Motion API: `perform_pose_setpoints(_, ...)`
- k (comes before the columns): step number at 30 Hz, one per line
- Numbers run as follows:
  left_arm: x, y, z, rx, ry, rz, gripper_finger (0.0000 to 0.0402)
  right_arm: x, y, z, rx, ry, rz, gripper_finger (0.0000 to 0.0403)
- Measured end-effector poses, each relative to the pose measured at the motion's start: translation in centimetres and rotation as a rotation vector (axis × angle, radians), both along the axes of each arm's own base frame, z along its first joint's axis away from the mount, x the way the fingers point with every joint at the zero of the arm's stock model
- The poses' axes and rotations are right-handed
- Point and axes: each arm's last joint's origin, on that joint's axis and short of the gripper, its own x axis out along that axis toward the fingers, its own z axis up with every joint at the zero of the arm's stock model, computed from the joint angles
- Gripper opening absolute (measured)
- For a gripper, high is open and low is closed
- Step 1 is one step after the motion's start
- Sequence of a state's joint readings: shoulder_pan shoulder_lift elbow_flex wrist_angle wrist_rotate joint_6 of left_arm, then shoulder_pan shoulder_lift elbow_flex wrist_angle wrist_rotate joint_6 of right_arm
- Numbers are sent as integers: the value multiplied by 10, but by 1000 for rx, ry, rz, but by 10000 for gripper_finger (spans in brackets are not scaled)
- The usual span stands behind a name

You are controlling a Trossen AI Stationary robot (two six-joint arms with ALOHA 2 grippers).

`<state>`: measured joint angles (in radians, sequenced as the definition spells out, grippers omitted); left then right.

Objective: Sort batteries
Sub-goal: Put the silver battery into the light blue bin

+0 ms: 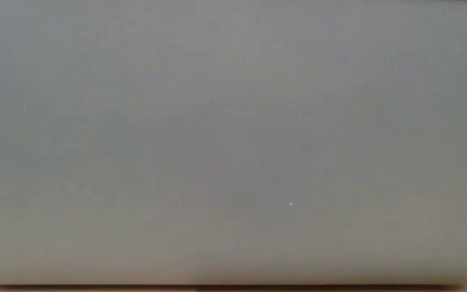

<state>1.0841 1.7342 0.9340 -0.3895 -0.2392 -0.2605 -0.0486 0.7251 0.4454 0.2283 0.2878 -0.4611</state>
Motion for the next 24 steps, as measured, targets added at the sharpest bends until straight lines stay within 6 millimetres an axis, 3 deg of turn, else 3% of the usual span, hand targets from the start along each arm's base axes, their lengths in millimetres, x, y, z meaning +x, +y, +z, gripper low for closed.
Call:
perform_pose_setpoints(9, 22, -17, 16, 30, -37, -84, 38, 0, 0, 0, 0, 0, 0, 221)
perform_pose_setpoints(24, 35, -51, 50, 108, -1, -122, 38, 0, 0, 0, -1, 0, 0, 221)
